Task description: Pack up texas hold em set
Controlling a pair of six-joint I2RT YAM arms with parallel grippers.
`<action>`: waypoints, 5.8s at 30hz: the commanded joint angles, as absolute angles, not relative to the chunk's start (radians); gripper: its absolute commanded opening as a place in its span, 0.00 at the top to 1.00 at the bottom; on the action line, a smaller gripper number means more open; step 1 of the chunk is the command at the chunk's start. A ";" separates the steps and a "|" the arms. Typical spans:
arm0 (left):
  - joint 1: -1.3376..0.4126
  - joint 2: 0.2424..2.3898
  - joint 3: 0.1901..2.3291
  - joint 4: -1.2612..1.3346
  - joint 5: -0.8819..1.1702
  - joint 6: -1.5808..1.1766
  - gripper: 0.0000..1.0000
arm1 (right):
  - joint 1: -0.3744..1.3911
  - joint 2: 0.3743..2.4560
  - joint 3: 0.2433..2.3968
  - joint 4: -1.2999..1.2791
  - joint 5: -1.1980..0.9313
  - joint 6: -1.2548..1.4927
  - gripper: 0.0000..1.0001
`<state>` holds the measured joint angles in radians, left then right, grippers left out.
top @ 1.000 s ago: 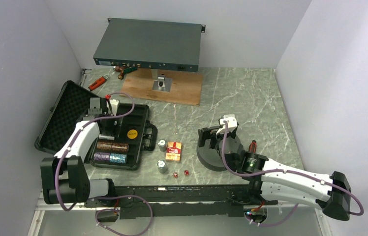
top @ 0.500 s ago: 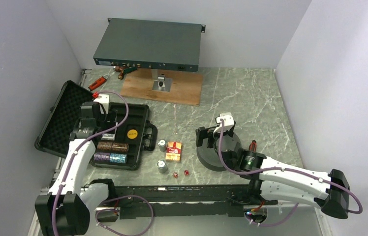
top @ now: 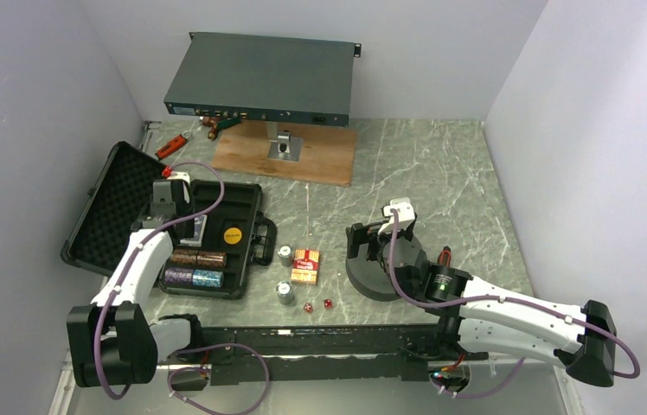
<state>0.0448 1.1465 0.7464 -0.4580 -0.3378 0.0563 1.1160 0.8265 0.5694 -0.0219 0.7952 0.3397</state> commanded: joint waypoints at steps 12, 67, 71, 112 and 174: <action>0.075 1.201 0.798 -0.492 -0.149 -0.032 0.54 | 1.116 0.781 0.594 -0.061 0.805 0.370 0.00; 0.133 1.033 0.748 -0.413 -0.028 -0.089 0.09 | 1.117 0.991 0.727 -0.062 0.691 0.392 0.00; 0.133 1.093 0.765 -0.435 -0.009 -0.089 0.29 | 1.117 0.983 0.709 -0.064 0.695 0.433 0.00; 0.182 1.108 0.790 -0.425 0.036 -0.049 0.50 | 1.117 0.916 0.691 -0.108 0.684 0.433 0.00; 0.107 0.745 0.910 -0.543 0.100 -0.194 0.05 | 1.111 1.933 1.435 -0.411 0.224 0.227 0.24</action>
<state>0.1093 0.7444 0.8898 -0.5518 0.1074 -0.1890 1.1160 1.9213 1.3911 -0.4126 0.1989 0.2344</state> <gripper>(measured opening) 0.956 0.782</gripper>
